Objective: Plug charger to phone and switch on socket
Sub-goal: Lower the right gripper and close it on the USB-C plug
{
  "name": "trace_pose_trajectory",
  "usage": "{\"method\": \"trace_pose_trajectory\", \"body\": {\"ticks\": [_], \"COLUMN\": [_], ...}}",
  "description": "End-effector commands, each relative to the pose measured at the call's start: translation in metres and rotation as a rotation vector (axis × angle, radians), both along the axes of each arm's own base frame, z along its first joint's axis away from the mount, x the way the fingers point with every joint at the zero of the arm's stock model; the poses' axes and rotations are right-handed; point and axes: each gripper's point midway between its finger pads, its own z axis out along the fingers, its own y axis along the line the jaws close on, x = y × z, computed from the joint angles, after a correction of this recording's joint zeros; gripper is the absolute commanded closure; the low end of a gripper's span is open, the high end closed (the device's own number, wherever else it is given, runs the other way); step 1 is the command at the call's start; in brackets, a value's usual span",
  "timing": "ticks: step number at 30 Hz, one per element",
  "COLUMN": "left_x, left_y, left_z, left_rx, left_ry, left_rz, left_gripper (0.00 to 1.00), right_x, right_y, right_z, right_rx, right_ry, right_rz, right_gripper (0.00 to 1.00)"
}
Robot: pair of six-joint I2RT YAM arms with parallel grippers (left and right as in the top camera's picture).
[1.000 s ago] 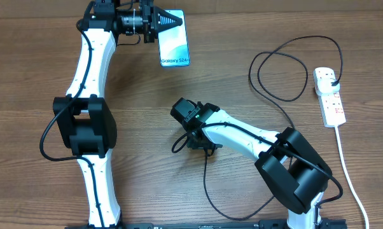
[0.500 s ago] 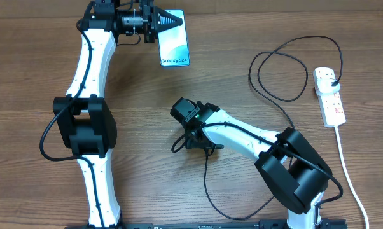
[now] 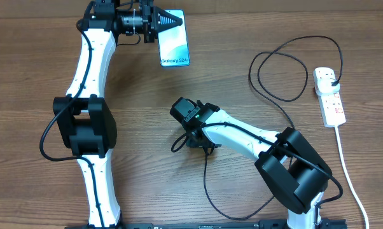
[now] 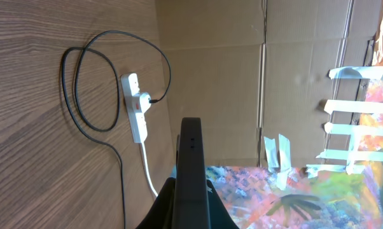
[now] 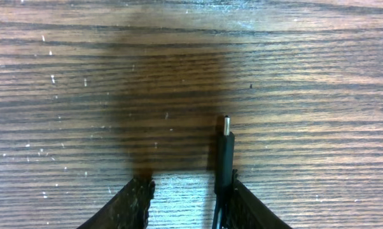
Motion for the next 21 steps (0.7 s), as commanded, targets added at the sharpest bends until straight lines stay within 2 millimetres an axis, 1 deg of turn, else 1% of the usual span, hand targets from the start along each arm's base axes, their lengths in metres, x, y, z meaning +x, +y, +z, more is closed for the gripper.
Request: {"method": "trace_pose_trajectory", "body": {"ticks": [1,11,12,15,17,21], "left_x": [-0.0039,-0.0043,-0.0043,-0.0042,-0.0043,-0.0042], "left_y": [-0.0021,-0.0021,-0.0021,-0.0020,-0.0021,-0.0020], "left_z": [0.0152,0.0146,0.0146,0.0146,0.0146,0.0146], "left_rx": [-0.014,-0.013,-0.013,-0.013,-0.013,-0.013], "left_ry": [-0.056,-0.049,-0.049,-0.050,-0.049,-0.050], "left_rz": [-0.021,-0.021,-0.021,-0.021,-0.021,-0.021], "left_gripper": [0.96,0.96,0.96,0.96,0.96,0.96], "right_x": [0.0067,0.0093,0.0093,0.0092,0.0091,0.0093], "right_y": [0.0002,0.0003,0.0003,0.0002,0.0001,0.0002], "right_z": [-0.0007,-0.0003,-0.0003,-0.0003,-0.0003,-0.0003], "right_rx": [-0.010,-0.011,-0.011,-0.012,-0.012,-0.012], "right_ry": [-0.017,-0.030,-0.030,-0.029,-0.029,-0.030], "right_rz": [-0.006,-0.006,-0.006,-0.006,-0.006,-0.006], "right_gripper": [0.60,0.59,0.58,0.46,0.45,0.46]}}
